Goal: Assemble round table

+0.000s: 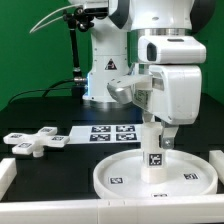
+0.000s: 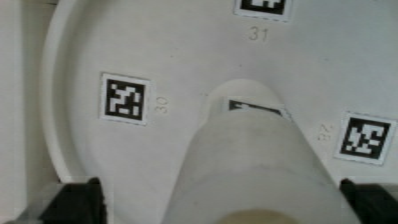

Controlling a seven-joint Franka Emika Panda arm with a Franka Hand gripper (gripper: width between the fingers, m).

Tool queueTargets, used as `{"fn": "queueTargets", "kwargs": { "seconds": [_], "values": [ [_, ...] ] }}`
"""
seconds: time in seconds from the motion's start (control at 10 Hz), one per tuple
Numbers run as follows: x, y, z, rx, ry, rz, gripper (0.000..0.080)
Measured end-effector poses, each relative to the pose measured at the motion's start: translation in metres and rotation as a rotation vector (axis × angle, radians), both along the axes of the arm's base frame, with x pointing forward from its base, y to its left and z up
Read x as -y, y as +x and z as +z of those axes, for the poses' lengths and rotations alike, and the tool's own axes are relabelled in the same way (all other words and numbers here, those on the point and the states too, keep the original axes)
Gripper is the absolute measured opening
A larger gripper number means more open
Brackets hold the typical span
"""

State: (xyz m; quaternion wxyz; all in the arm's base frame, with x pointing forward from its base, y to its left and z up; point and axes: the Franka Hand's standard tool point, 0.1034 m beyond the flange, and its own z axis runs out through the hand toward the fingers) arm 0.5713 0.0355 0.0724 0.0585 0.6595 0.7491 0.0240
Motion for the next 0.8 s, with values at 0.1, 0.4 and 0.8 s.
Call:
{"fn": "queueTargets", "kwargs": {
  "seconds": [0.1, 0.4, 0.8],
  "values": [
    [0.0001, -0.0028, -0.0017, -0.008, -0.001, 0.0, 0.0526],
    [0.0012, -0.008, -0.0045, -0.026, -0.002, -0.02, 0.0421],
    [0.0012, -0.008, -0.0042, -0.02, 0.02, -0.192, 0.0421]
  ]
}}
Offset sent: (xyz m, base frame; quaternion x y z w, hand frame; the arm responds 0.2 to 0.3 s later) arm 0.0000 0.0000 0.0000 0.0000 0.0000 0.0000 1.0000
